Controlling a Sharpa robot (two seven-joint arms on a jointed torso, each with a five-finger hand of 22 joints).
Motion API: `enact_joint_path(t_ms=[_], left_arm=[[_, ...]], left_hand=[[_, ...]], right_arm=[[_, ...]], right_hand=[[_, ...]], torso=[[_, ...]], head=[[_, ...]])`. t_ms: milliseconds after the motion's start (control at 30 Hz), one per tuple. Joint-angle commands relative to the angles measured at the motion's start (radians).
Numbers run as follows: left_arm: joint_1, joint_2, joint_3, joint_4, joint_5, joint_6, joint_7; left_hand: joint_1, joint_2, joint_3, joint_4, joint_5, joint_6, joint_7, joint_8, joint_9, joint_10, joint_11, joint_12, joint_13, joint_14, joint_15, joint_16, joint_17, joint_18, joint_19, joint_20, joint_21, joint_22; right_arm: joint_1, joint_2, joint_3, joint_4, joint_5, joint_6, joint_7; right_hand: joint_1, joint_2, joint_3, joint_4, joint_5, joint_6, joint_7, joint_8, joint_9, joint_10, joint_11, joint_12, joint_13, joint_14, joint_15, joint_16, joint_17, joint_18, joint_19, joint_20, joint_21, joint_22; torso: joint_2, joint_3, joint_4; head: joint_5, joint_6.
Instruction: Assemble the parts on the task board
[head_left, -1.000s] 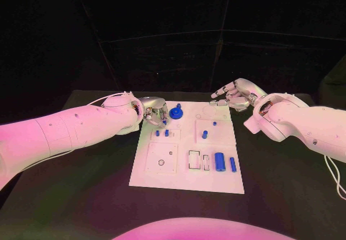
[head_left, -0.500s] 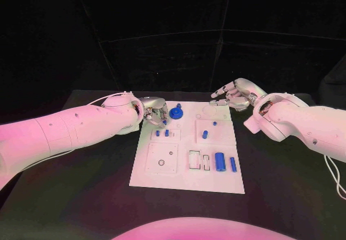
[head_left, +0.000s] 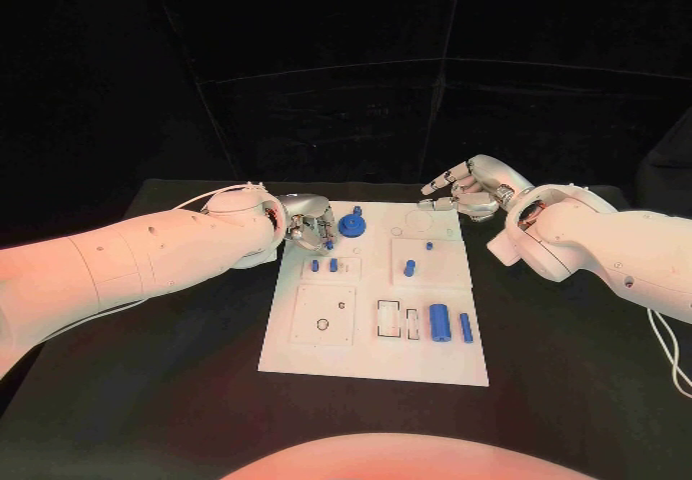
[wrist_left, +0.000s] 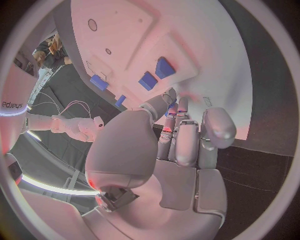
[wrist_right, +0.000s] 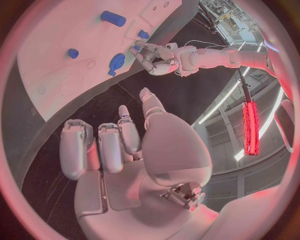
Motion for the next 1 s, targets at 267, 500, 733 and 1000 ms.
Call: enact_joint_path(t_ms=[267, 500, 733, 1000], left_arm=[[0.001, -0.013, 0.001, 0.001, 0.004, -0.004, -0.006], [0.002, -0.057, 0.004, 0.003, 0.056, -0.102, 0.018], [0.007, -0.103, 0.006, 0.011, 0.362, -0.204, 0.123], [0.009, -0.139, 0.006, 0.056, 1.005, -0.149, 0.355]], left_hand=[[-0.005, -0.006, 0.007, 0.001, 0.001, -0.008, -0.001, -0.008, -0.002, -0.009, -0.001, -0.008, 0.0, 0.02, 0.008, -0.008, -0.004, -0.011, -0.003, 0.008, -0.004, -0.003], [-0.01, -0.016, 0.017, -0.003, 0.001, -0.046, 0.004, -0.034, -0.005, -0.054, 0.01, -0.042, -0.001, 0.019, 0.016, -0.01, -0.011, -0.003, -0.019, 0.016, -0.036, -0.039], [-0.016, 0.0, 0.027, 0.008, 0.001, -0.007, 0.016, -0.015, 0.004, -0.014, 0.011, -0.02, 0.009, -0.025, 0.019, -0.088, -0.139, 0.025, -0.081, 0.022, -0.153, -0.169], [-0.012, 0.026, 0.033, 0.018, 0.001, 0.002, 0.019, -0.006, 0.002, -0.03, 0.015, -0.008, 0.008, -0.181, 0.023, -0.32, -0.456, 0.067, -0.236, 0.027, -0.398, -0.406]], right_arm=[[0.002, -0.001, 0.001, -0.003, -0.008, 0.012, -0.007], [0.002, -0.007, 0.001, -0.022, -0.178, 0.082, -0.054], [0.001, -0.011, 0.0, -0.017, -0.489, 0.129, -0.096], [-0.016, -0.01, 0.0, 0.009, -0.748, 0.111, -0.152]], right_hand=[[0.011, 0.017, -0.013, 0.003, 0.005, 0.003, -0.004, 0.007, 0.0, -0.076, -0.004, -0.11, -0.057, 0.045, -0.007, -0.025, -0.028, 0.025, -0.022, -0.002, -0.02, -0.029], [0.098, 0.032, 0.026, -0.038, -0.043, 0.041, 0.001, 0.018, 0.0, -0.36, 0.002, -0.851, -0.683, 0.025, 0.001, -0.106, -0.123, 0.048, -0.066, -0.009, -0.091, -0.14], [0.147, 0.027, 0.085, -0.093, -0.06, 0.1, -0.024, 0.019, -0.001, -0.317, -0.007, -1.018, -0.891, 0.028, -0.011, -0.126, -0.143, 0.044, -0.056, -0.007, -0.091, -0.136], [0.132, 0.012, 0.134, -0.115, -0.102, 0.112, -0.025, -0.005, -0.003, -0.302, 0.0, -1.087, -1.006, 0.031, -0.005, -0.137, -0.157, 0.042, -0.048, -0.002, -0.089, -0.13]], torso=[[0.0, -0.0002, 0.0001], [-0.002, -0.0003, 0.0014], [-0.001, 0.0002, -0.0019], [0.001, -0.0021, -0.0007]], head=[[0.001, 0.001], [-0.004, 0.009], [-0.027, 0.022], [-0.05, 0.034]])
